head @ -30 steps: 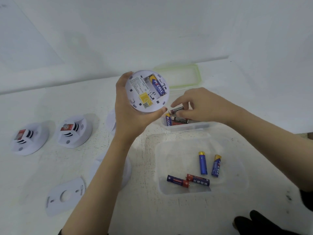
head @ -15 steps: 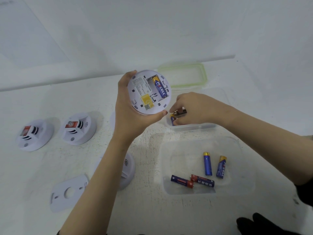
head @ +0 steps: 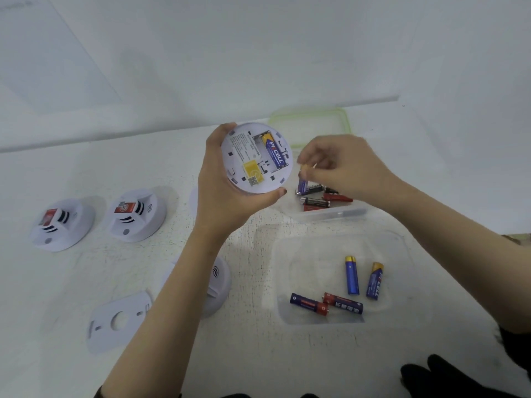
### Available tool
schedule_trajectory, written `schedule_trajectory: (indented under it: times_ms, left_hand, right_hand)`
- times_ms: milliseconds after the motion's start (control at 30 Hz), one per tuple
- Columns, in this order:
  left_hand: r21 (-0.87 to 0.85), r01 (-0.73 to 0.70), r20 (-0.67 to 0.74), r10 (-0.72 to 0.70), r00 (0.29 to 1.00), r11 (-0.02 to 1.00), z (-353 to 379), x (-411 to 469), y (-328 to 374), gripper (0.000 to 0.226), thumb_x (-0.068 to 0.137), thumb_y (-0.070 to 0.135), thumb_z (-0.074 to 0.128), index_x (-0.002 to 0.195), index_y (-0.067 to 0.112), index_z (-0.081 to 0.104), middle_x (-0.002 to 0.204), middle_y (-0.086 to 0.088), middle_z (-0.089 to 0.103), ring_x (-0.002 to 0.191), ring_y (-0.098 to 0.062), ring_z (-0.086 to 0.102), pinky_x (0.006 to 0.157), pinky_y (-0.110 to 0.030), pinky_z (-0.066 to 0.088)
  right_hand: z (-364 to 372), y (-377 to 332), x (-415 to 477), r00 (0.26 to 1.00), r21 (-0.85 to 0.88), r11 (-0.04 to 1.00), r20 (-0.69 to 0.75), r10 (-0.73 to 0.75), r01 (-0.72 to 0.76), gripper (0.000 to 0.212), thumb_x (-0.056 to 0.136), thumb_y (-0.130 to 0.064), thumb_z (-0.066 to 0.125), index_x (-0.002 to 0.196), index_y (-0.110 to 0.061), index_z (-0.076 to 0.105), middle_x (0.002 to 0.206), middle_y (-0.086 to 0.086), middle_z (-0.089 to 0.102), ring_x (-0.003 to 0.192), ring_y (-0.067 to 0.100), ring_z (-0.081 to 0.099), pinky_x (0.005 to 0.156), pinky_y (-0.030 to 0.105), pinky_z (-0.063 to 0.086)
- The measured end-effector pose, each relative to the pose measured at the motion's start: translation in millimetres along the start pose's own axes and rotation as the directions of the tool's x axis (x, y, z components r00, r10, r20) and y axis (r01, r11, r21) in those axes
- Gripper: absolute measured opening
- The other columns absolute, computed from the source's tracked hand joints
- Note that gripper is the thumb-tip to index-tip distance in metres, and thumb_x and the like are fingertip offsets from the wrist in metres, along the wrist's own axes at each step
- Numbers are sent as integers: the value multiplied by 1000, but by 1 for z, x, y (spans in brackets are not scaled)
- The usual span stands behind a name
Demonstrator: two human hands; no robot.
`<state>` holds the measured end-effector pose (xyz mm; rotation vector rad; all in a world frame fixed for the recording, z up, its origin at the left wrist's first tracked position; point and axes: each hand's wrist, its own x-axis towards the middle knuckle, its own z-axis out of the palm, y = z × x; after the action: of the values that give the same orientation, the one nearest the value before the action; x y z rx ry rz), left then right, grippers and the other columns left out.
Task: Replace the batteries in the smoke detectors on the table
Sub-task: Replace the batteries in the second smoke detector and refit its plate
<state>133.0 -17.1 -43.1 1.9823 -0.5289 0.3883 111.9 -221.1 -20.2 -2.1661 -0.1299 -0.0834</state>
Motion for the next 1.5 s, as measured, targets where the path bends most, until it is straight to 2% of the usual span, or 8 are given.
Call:
schedule_trajectory:
  times_ms: [233, 433, 633, 767, 833, 900, 967, 1500]
  left_hand:
    - [34, 37, 15, -38, 999, 999, 2, -9, 11, 99, 49, 53, 81, 131, 18, 40, 114, 27, 50, 105, 15, 51, 86, -5, 43]
    - [3, 13, 58, -13, 998, 1000, 3, -18, 29, 92, 49, 52, 79, 127, 23, 41, 110, 28, 54, 103, 20, 52, 83, 0, 40]
    - [-20, -21, 80, 23, 997, 1000, -4, -28, 37, 91, 50, 48, 82, 126, 23, 39, 113, 27, 53, 106, 17, 53, 85, -2, 41]
    - [-26, -53, 96, 56, 994, 998, -9, -36, 47, 95, 49, 48, 82, 128, 20, 38, 118, 24, 52, 109, 13, 53, 86, -5, 43]
    - [-55, -60, 95, 65, 993, 997, -12, -40, 53, 96, 49, 47, 83, 130, 18, 38, 120, 21, 53, 111, 7, 55, 89, -11, 46]
    - [-64, -81, 100, 87, 991, 995, -16, -43, 58, 97, 49, 47, 83, 130, 18, 38, 121, 23, 53, 114, 2, 56, 91, -18, 49]
    - [-59, -98, 115, 104, 988, 993, -20, -46, 63, 96, 49, 47, 83, 129, 23, 36, 121, 31, 51, 115, 2, 55, 92, -18, 49]
    - [47, -111, 126, 104, 987, 993, -64, -79, 54, 97, 52, 49, 82, 132, 22, 34, 125, 29, 46, 116, 13, 47, 90, -3, 39]
  right_hand:
    - [-6, -21, -31, 902, 217, 932, -386, -193, 292, 9, 81, -1, 69, 89, -4, 64, 85, 5, 69, 76, 12, 65, 73, 21, 52]
    - [8, -15, -46, 754, -279, 785, -233, -614, 553, 8, 80, 1, 70, 86, -2, 68, 86, 8, 69, 81, 22, 65, 71, 37, 53]
    - [7, -13, -52, 730, -301, 738, -163, -663, 604, 18, 85, -17, 68, 100, -9, 73, 105, 6, 70, 97, 20, 62, 84, 33, 49]
    - [9, -16, -62, 837, -175, 853, -176, -519, 492, 27, 87, -28, 60, 114, -28, 64, 133, 4, 51, 117, 20, 49, 97, 33, 43]
    - [9, -21, -66, 920, 58, 921, -102, -379, 386, 44, 86, -35, 59, 129, -32, 51, 138, -2, 47, 123, 18, 48, 99, 40, 45]
    - [7, -28, -71, 951, 422, 872, 68, -303, 247, 59, 90, -27, 61, 142, -27, 34, 137, -4, 49, 121, 16, 53, 95, 37, 49]
    - [7, -34, -77, 946, 601, 787, 152, -288, 143, 66, 90, -12, 57, 145, -23, 24, 136, 0, 48, 115, 11, 57, 87, 26, 51]
    - [46, -72, -92, 982, 662, 749, 147, -119, -8, 65, 76, -3, 65, 130, -34, 47, 101, -8, 71, 88, 9, 67, 66, 24, 56]
